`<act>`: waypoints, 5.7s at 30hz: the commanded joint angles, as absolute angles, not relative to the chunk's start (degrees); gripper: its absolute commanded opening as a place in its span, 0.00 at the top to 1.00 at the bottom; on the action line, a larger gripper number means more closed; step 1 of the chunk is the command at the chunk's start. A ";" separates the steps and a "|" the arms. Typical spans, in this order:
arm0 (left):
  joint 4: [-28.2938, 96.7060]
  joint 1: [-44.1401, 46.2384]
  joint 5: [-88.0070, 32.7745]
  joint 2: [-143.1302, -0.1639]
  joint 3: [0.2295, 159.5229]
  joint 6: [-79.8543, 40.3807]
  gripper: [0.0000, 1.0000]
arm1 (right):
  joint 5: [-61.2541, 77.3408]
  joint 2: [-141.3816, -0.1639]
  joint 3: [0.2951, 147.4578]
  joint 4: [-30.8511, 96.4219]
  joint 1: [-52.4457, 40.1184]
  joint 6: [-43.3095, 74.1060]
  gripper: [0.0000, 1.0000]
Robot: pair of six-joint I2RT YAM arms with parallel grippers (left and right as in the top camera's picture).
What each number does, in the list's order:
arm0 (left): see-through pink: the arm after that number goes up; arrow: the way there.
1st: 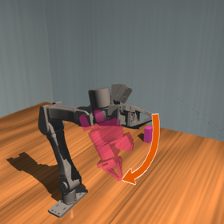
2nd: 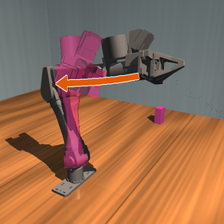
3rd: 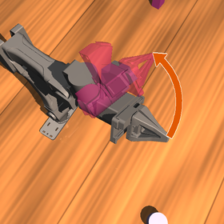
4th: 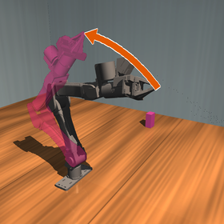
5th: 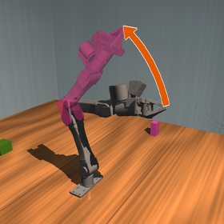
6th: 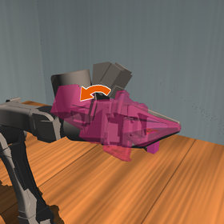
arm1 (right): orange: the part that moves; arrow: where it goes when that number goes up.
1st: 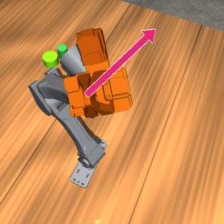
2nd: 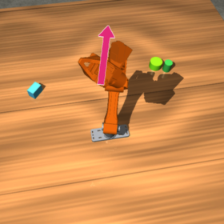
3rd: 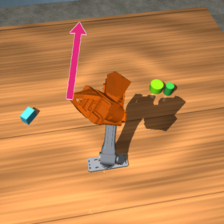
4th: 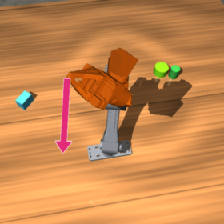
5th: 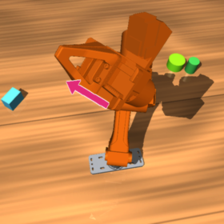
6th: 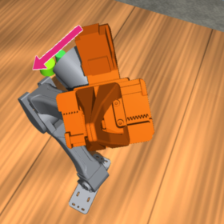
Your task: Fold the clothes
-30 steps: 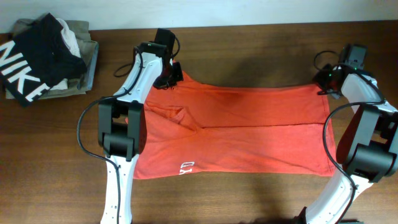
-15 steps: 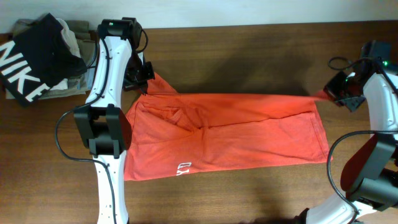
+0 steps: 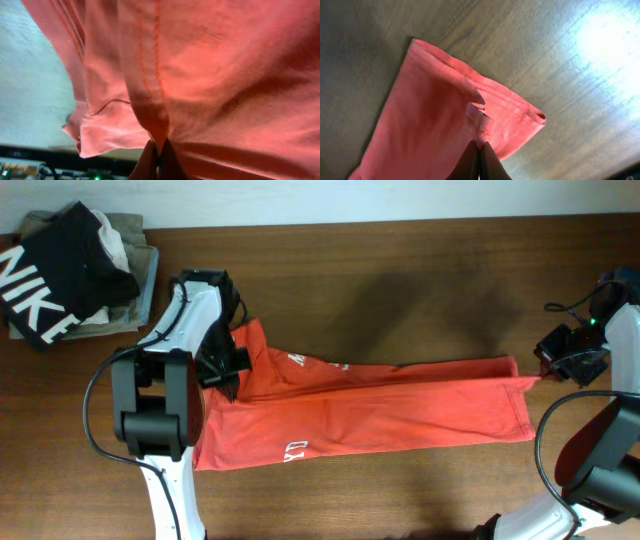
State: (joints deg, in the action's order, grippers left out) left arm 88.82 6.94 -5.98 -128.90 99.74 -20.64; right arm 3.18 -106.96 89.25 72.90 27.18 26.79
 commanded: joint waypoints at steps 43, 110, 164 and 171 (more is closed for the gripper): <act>61.25 9.96 -2.57 -116.55 73.91 -21.12 0.99 | -2.68 -105.51 66.81 55.86 11.00 12.45 0.55; 68.20 10.57 -7.75 -102.69 84.33 -20.71 1.00 | 14.17 -106.61 88.23 67.37 20.67 5.78 0.59; 80.16 -5.87 2.79 -121.38 103.96 -20.95 0.01 | 17.54 -105.80 85.52 66.78 3.68 11.57 0.96; 79.99 -5.87 2.79 -121.38 103.96 -20.95 0.01 | 22.79 -105.80 85.52 52.53 -21.28 24.36 0.96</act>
